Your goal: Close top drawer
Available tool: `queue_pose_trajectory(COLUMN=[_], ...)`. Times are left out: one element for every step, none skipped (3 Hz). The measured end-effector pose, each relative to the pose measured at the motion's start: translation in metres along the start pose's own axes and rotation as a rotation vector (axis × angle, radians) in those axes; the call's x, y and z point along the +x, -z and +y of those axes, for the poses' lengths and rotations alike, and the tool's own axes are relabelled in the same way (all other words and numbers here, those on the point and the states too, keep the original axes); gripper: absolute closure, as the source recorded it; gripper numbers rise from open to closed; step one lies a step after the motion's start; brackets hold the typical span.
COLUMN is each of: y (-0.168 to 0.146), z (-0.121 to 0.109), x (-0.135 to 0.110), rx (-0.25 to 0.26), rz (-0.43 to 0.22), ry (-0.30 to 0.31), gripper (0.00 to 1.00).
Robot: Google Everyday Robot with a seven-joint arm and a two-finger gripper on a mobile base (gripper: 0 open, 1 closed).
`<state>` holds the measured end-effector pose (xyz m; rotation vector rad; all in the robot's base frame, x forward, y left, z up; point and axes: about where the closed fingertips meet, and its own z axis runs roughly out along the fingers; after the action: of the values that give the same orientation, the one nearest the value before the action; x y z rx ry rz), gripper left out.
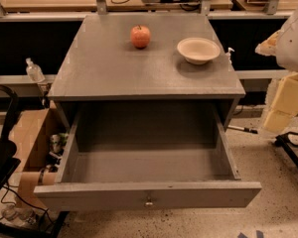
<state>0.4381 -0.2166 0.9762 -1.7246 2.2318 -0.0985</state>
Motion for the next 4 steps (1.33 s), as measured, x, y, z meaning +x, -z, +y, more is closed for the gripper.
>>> queue_pose_trajectory(y=[0.000,-0.011,-0.015,-0.025], z=[0.000,0.011,0.059,0.102], x=[0.000,0.007,0.009,0.028], rx=[0.000,0.007,0.062,0.138], rz=[0.000,-0.017,-0.114,-0.202], ry=[0.000,-0.022,-0.038,-0.073], gripper=[0.00,0.14,0.38,0.61])
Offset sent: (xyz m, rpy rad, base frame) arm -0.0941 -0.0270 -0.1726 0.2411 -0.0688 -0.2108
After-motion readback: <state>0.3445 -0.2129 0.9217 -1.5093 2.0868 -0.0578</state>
